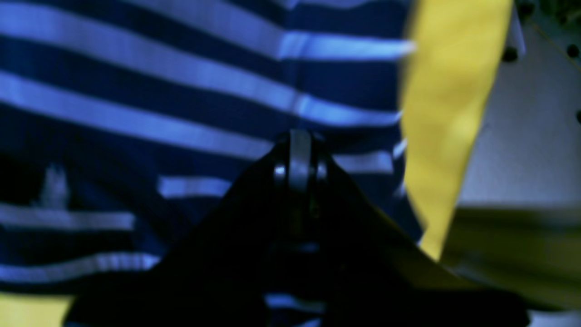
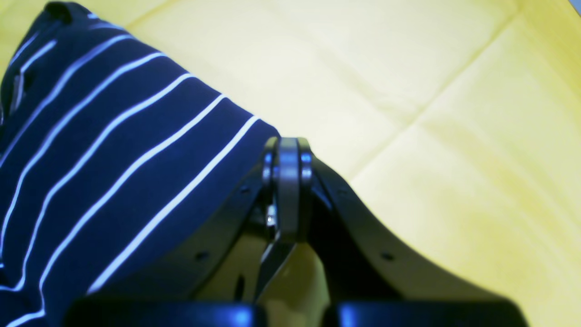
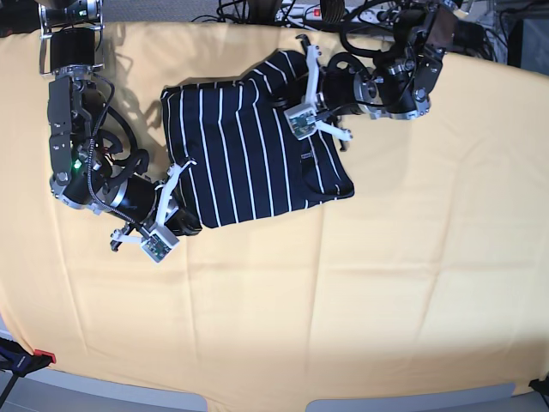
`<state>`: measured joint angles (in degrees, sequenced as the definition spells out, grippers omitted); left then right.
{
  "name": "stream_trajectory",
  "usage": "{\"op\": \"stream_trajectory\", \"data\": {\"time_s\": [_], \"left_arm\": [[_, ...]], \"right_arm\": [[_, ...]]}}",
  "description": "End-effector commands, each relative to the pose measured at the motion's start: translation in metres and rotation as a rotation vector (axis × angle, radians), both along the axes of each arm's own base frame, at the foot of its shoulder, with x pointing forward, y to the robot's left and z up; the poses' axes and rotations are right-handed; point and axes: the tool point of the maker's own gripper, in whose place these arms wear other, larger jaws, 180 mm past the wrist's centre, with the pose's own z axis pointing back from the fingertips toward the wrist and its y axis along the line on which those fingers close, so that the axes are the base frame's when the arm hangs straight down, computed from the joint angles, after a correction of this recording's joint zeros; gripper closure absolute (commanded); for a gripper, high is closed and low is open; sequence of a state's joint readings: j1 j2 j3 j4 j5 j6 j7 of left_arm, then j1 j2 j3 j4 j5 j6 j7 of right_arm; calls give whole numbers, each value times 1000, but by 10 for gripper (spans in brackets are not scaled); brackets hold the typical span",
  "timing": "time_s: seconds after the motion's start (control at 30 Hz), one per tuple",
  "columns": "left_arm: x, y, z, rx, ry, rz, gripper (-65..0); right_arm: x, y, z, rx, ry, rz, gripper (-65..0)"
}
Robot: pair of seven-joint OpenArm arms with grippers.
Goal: Fold the T-shirt properly
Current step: 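Grasp the folded bundle edges with both grippers and adjust it, then square the folded bundle with both grippers and release it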
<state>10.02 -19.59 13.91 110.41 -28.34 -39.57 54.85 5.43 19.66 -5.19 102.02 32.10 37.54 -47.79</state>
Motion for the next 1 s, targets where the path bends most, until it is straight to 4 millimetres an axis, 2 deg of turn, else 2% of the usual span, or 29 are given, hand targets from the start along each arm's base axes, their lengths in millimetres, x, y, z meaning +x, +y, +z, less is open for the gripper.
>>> {"op": "stream_trajectory", "data": {"time_s": [0.0, 0.07, 0.2, 0.27, 0.37, 0.5, 0.6, 0.77, 0.87, 0.97], "left_arm": [[-3, -7, 15, -62, 4, -21, 0], [-15, -13, 29, -98, 38, -63, 0], [-37, -29, 72, -215, 40, -162, 0], [-40, -32, 79, -242, 38, -174, 0], [-36, -28, 72, -199, 23, -161, 0], [-26, -22, 57, -142, -18, -113, 0], [-27, -19, 48, -111, -32, -88, 0], [-34, -15, 38, -76, -18, -78, 0], [-28, -11, 34, -51, -27, -33, 0], [-24, -9, 30, -34, -39, -18, 0]], "right_arm": [[7, 1, 17, 28, -50, 6, 0], [7, 2, 18, 30, -52, 7, 0], [7, 2, 18, 31, -53, 7, 0], [6, 4, 19, 41, -53, 14, 0], [3, 16, 17, 40, -45, 50, 0], [10, 29, -2, -47, -18, 106, 0], [28, 25, -16, -129, 1, 80, 0], [56, 11, -17, -159, 11, 34, 0], [54, 7, -26, -176, 61, 42, 0], [41, 7, -40, -176, 142, 69, 0]]}}
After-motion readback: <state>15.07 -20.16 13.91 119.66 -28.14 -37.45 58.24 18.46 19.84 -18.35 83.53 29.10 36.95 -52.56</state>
